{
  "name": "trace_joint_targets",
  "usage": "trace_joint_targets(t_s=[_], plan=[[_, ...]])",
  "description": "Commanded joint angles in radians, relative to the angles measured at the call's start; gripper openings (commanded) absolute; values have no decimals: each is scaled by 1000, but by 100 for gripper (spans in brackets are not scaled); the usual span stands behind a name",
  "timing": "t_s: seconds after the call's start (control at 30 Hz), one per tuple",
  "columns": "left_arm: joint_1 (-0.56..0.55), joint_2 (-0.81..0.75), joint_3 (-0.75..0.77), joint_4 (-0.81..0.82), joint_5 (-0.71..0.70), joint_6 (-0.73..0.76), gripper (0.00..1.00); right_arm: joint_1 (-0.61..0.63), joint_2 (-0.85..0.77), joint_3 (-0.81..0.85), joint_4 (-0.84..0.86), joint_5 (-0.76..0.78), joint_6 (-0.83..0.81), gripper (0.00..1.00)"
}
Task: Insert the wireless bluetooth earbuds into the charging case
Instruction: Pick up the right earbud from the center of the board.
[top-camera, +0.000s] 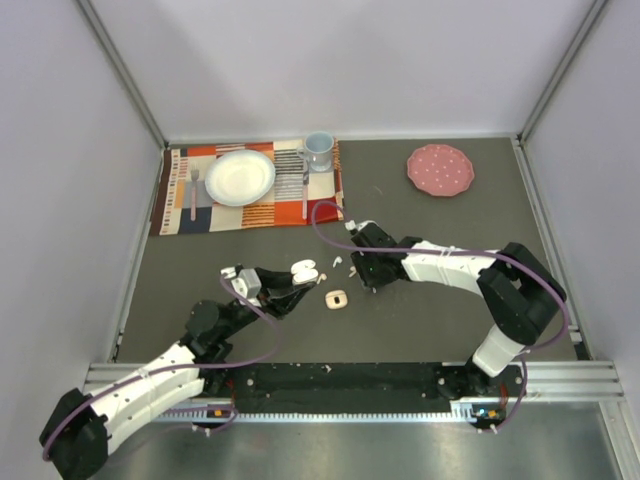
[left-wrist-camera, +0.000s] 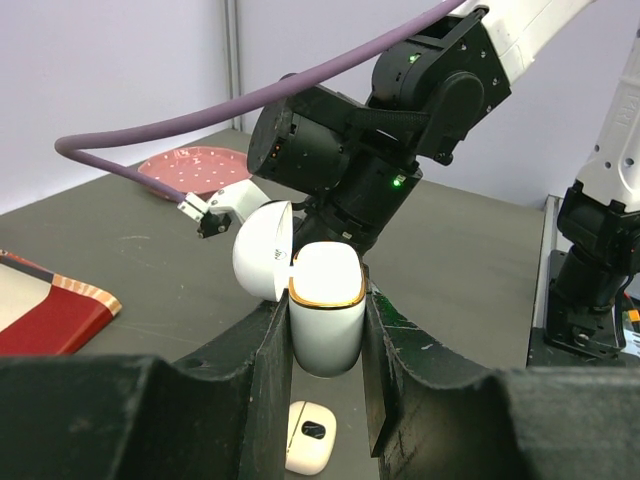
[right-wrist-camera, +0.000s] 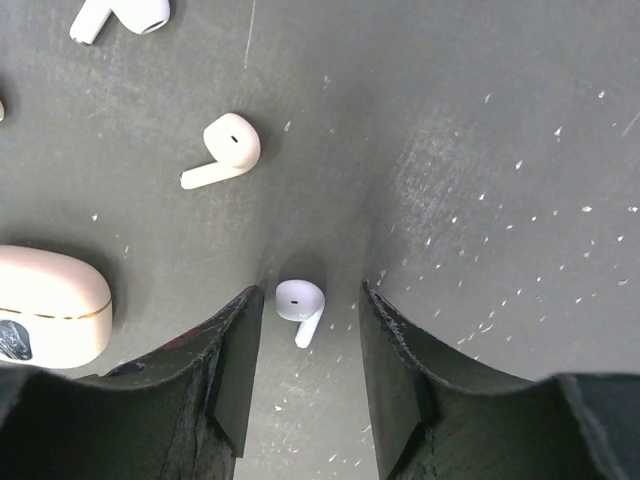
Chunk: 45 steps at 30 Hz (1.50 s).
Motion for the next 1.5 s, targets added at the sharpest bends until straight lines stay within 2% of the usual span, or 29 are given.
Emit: trace_joint_targets(t_s=[0.0, 0.17, 0.27, 0.37, 0.53, 0.57, 0.6, 0.77, 0.87, 0.9, 0.93, 1.23, 1.47], plan=[[-3, 4, -17, 32, -11, 5, 0, 16, 8, 32, 36, -10, -46, 43], [-3, 9, -17, 35, -13, 3, 0, 16, 12, 35, 36, -8, -53, 41], [-3, 14, -17, 41, -13, 2, 0, 15, 12, 33, 36, -14, -50, 27], [-1, 20, -17, 46, -10, 2, 0, 15, 15, 35, 36, -17, -47, 29], [-1, 18, -19, 48, -10, 0, 0, 15, 12, 29, 36, -19, -35, 27], [-3, 18, -19, 48, -10, 0, 0, 15, 10, 27, 36, -19, -33, 25], [-3, 18, -20, 48, -13, 0, 0, 15, 10, 25, 36, -19, -35, 12], [-3, 14, -20, 45, -11, -1, 0, 15, 7, 22, 36, -11, -24, 14], [-3, 14, -20, 43, -13, -1, 0, 15, -7, 21, 36, -4, -13, 11], [-1, 12, -20, 41, -14, -1, 0, 13, -14, 21, 38, 1, -10, 3], [-3, 12, -20, 41, -13, -1, 0, 15, -40, 21, 38, 4, -6, 0], [-3, 18, -19, 54, -57, -21, 0, 42, -303, -25, 107, 91, 42, 0], [-3, 44, -3, 80, -89, -49, 0, 186, -519, -68, 221, 353, 1, 0]])
